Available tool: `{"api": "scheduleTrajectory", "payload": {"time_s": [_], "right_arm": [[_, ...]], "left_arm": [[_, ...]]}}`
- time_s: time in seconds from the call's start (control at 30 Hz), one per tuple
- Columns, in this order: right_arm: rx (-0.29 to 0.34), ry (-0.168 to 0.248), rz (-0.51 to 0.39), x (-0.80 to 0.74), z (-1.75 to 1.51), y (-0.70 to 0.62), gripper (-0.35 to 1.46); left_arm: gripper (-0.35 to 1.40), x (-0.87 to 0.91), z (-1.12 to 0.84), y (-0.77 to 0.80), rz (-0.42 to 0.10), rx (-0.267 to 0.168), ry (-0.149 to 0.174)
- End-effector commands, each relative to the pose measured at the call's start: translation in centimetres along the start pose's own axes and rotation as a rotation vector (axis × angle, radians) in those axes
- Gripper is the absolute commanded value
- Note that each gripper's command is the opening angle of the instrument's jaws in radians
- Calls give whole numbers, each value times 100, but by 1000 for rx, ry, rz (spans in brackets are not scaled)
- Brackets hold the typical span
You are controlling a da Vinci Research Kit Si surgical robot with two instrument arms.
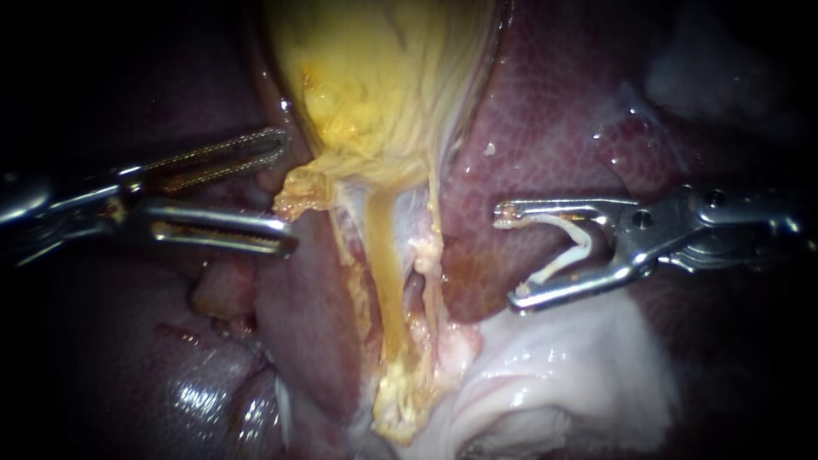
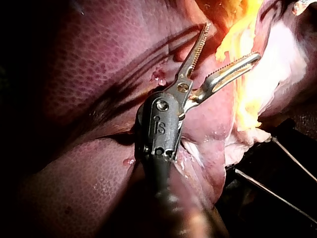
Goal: Clipping first clip left tube
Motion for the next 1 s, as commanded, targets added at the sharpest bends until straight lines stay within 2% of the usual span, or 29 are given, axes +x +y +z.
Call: {"api": "scheduleTrajectory", "payload": {"time_s": [0.03,0.1,0.13,0.17,0.27,0.47,0.63,0.7,0.77,0.87,1.0], "right_arm": [[0,0,0,0,0,0,60],[0,0,0,0,1,0,60],[0,0,0,0,1,0,60],[0,0,0,0,1,0,60],[0,0,0,0,1,0,60],[0,0,-1,-1,1,0,60],[-1,0,-2,-2,2,0,60],[-1,0,-2,-3,2,0,60],[-1,1,-3,-4,3,0,60],[0,2,-4,-6,6,1,60],[7,5,-10,-14,17,2,60]], "left_arm": [[46,1,3,1,-5,-2,4],[39,4,7,3,-4,-8,8],[29,6,8,4,-9,-9,11],[17,7,8,5,-14,-10,16],[-35,8,8,5,-29,-15,39],[-35,4,-1,3,-72,-7,67],[-35,-3,-9,1,-75,-4,71],[-35,-17,-20,1,-84,3,75],[-35,-38,-36,3,-95,-10,75],[-35,-62,-57,3,-104,-17,48],[-35,-68,-68,-4,-102,-27,42]]}}
